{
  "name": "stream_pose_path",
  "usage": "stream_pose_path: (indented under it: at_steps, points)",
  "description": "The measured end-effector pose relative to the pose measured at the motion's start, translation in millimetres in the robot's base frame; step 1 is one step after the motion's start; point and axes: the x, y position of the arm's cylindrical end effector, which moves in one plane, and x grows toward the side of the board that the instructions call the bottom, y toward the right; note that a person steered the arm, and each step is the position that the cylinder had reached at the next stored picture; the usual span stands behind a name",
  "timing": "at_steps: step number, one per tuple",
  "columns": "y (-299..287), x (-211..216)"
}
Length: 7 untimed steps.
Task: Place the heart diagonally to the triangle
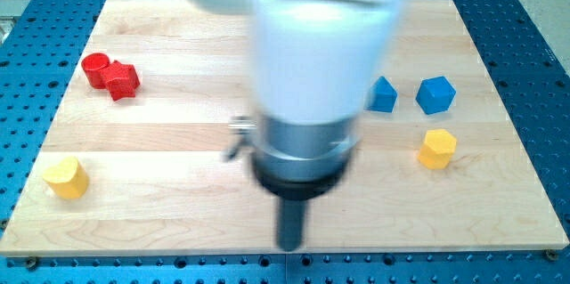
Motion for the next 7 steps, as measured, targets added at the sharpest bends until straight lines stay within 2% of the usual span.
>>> stream_pose_path:
  at_steps: [1, 2, 3, 4, 5, 6, 7]
  points:
    - [-132, 0]
    - [-193, -17]
    - [-218, -41]
    - [-254, -43]
    - [-222, -80]
    - [-104, -88]
    - [-47, -88]
